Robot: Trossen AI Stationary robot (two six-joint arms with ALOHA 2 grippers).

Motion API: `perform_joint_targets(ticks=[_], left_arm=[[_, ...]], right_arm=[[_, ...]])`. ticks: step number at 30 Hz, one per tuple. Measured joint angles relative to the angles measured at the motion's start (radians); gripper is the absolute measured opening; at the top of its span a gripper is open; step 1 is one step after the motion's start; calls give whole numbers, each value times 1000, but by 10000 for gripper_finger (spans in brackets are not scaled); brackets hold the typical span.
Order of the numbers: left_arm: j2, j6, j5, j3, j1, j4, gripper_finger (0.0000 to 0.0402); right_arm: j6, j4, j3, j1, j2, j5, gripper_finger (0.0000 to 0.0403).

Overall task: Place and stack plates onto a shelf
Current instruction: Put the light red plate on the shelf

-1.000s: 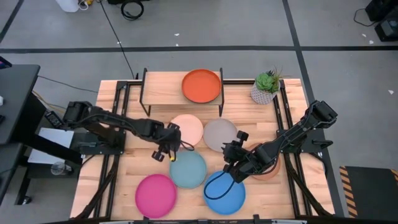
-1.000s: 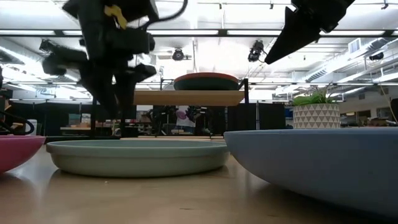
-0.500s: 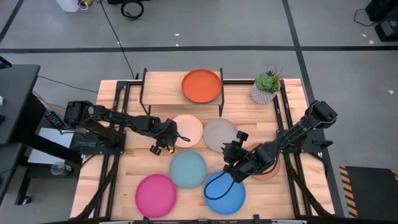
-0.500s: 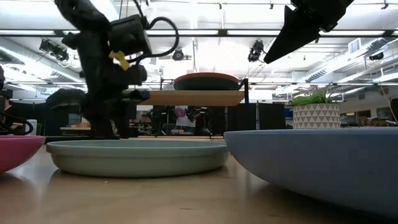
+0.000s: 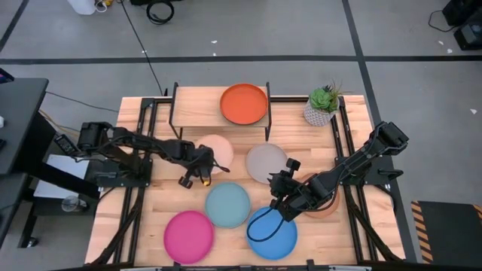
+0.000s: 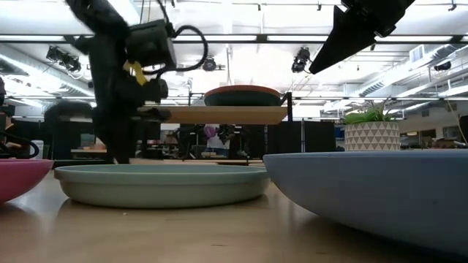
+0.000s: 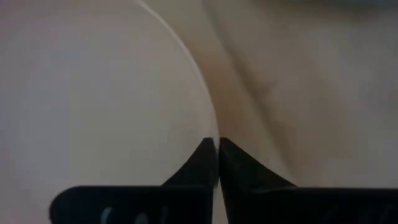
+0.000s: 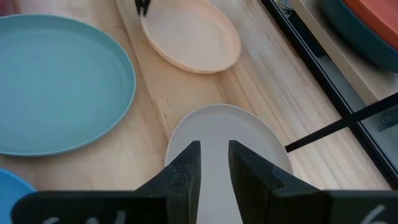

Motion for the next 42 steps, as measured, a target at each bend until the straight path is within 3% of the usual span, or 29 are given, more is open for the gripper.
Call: perform_joint_targets(ticks=[6, 9, 15, 17, 22, 25, 34, 42], left_arm=[[-72, -106, 232, 177, 0, -236, 15], [-144, -127, 322, 280, 2, -278, 15], [-294, -164, 322, 468, 25, -399, 15], [-344, -170, 271, 504, 39, -397, 15], [-392, -149, -105, 523, 101, -490, 15], [-361, -130, -260, 521, 156, -570, 15], [-101, -107, -361, 561, 258, -772, 15], [5, -40, -353, 630, 342, -738, 15]], right_arm=[[-9, 4, 0, 0, 0, -1, 89], [-17, 7, 0, 0, 1, -1, 89], [-25, 9, 0, 0, 1, -2, 89], [-30, 10, 0, -1, 1, -1, 89], [-58, 35, 0, -10, 1, 1, 89], [-88, 53, 0, -20, 1, 1, 89], [-135, 98, 0, -54, 1, -6, 89], [-150, 98, 0, -55, 1, -8, 89]])
